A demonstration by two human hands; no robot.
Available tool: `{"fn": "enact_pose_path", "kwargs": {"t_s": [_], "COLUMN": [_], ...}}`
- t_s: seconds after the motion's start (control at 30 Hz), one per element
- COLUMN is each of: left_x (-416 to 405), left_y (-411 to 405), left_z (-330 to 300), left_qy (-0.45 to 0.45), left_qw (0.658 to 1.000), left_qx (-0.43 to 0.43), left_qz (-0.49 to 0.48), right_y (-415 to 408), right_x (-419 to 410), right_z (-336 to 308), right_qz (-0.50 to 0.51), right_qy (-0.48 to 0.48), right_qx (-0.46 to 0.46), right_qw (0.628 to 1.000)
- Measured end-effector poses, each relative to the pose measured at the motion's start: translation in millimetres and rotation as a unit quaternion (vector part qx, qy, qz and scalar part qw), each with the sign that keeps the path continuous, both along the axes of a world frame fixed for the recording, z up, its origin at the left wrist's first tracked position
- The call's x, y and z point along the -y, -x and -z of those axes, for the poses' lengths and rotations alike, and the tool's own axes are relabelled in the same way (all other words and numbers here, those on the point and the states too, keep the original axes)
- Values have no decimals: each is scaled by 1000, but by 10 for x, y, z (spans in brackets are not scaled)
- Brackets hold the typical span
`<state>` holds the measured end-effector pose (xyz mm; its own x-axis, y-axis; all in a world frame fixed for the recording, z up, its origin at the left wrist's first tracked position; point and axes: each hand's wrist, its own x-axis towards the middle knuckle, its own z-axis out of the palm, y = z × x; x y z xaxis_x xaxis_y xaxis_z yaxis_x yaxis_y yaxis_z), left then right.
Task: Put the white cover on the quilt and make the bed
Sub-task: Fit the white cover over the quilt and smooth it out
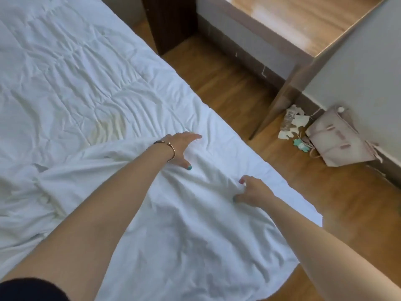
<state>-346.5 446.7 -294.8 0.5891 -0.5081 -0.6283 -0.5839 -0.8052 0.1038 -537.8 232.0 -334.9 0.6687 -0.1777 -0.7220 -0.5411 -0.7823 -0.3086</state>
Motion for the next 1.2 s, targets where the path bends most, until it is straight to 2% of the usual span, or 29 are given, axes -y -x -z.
{"fn": "enact_pose_path", "kwargs": {"t_s": [0.03, 0.1, 0.17, 0.2, 0.23, 0.27, 0.3, 0.33, 0.4, 0.47, 0.57, 0.63, 0.73, 0.8, 0.87, 0.97, 1.1, 1.2], "left_x": [157, 397, 528, 524, 501, 469, 430, 419, 502, 641, 963, 1163, 1294, 1326, 1462, 1730, 1777, 1879], "left_y": [4, 36, -22, -81, -168, -244, -316, -372, -490, -641, -840, -931, -1002, -967, -912, -968, -1087, -891], "left_z": [23, 31, -16, -5, 21, 18, 13, -7, -42, 12, 74, 116, 305, 461, 535, 605, 806, 993], "left_qy": [-55, -160, -198, -192, -172, -140, -96, -51, 37, 99, 145, 141, 112, 84, 97, 122, 34, -74], "left_qw": [997, 981, 972, 975, 975, 960, 938, 926, 948, 979, 981, 977, 977, 981, 982, 977, 978, 965], "left_qx": [-35, -23, -21, -61, -139, -237, -304, -320, -240, -107, 61, 131, 171, 171, 163, 173, 196, 218], "left_qz": [34, 109, 126, 93, 31, -51, -137, -191, -204, -144, -114, -90, -63, -43, -14, 36, 56, 125], "right_y": [24, 87, 175, 233, 294, 352, 399, 438, 469, 442, 358, 334, 541, 842, 1157, 1291, 1133, 1128], "right_x": [78, 308, 638, 818, 982, 1113, 1215, 1288, 1359, 1377, 1338, 1301, 1352, 1425, 1531, 1717, 1602, 1521], "right_z": [-2, -39, -57, -58, -58, -65, -61, -46, -14, -2, 118, 248, 449, 585, 672, 726, 903, 1072], "right_qz": [-33, -57, -2, 51, 101, 132, 144, 148, 156, 179, 232, 292, 390, 373, 331, 346, 359, 345], "right_qy": [26, 79, 47, -11, -72, -108, -115, -105, -31, 67, 118, 129, 128, 129, 152, 199, 211, 215], "right_qx": [-6, -4, -26, -41, -51, -49, -39, -26, -2, -1, 22, 64, 82, 26, -3, 38, 83, -6], "right_qw": [999, 995, 999, 998, 991, 984, 982, 983, 987, 982, 965, 945, 908, 918, 931, 916, 905, 914]}}
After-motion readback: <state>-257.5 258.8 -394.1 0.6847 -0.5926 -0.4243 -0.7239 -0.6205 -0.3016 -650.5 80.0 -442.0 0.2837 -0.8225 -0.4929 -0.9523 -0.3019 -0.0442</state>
